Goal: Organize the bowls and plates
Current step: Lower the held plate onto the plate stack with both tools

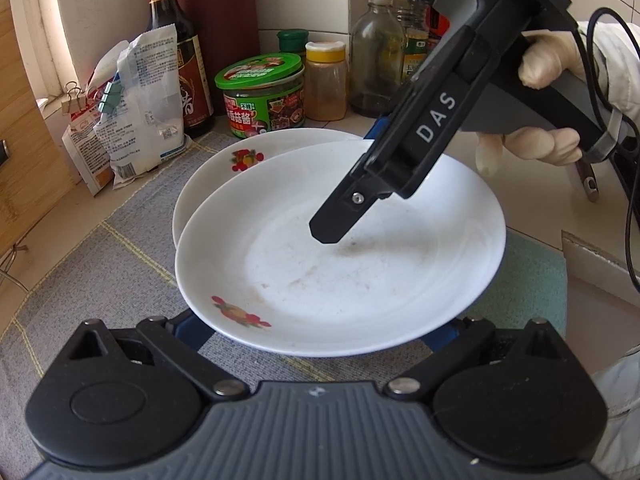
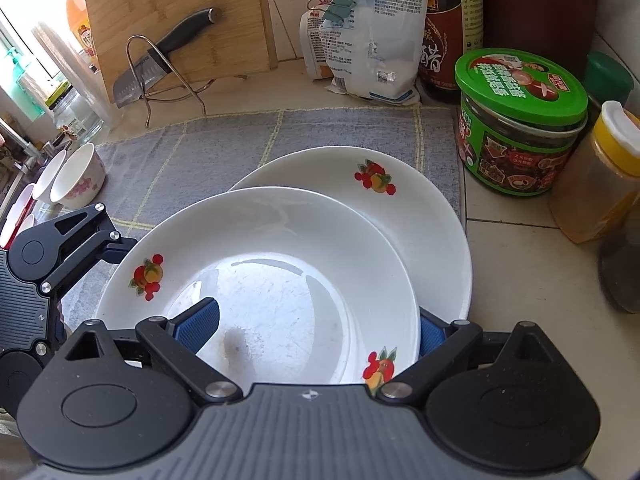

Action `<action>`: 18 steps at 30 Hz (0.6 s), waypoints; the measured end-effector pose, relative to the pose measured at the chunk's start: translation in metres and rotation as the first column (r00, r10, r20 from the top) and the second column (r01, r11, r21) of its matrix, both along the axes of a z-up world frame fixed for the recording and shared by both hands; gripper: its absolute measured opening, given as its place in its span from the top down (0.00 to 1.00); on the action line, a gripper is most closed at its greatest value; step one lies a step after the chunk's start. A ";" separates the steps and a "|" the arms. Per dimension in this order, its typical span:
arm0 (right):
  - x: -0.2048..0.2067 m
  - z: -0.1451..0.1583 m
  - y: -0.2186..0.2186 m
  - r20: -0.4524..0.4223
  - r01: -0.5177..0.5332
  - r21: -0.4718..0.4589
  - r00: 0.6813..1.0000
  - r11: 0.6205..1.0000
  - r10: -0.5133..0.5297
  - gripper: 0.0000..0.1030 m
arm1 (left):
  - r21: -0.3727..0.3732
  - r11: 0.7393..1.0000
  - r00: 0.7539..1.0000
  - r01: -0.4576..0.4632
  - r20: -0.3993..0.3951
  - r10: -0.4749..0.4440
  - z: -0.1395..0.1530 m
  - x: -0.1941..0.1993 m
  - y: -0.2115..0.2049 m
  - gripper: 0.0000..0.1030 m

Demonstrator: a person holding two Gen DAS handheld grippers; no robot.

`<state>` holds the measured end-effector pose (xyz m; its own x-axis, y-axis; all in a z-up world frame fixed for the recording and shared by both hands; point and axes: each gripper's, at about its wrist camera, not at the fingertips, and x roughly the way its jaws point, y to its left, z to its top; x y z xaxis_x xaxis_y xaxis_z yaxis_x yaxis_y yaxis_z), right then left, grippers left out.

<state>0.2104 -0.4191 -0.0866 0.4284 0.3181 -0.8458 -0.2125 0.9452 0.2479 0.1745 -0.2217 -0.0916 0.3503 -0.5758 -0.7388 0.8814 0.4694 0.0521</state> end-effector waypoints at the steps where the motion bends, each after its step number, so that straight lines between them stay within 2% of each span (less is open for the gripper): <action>1: 0.000 0.000 0.000 0.000 0.002 -0.002 1.000 1.000 -0.002 0.03 | -0.002 1.000 1.000 0.001 -0.004 -0.001 0.000 0.001 0.000 0.02; 6: -0.002 0.000 -0.002 -0.002 0.019 -0.006 1.000 1.000 -0.019 0.03 | -0.005 1.000 1.000 -0.003 -0.025 0.003 0.000 0.006 -0.002 0.02; 18: -0.003 0.003 -0.006 -0.008 0.049 0.011 0.999 0.999 -0.049 0.03 | 0.014 1.000 1.000 0.004 -0.013 -0.004 0.000 0.007 -0.003 0.02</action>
<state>0.2075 -0.4255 -0.0839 0.4373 0.3068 -0.8454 -0.1644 0.9515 0.2602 0.1819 -0.2252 -0.0912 0.3386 -0.5667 -0.7512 0.8838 0.4654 0.0473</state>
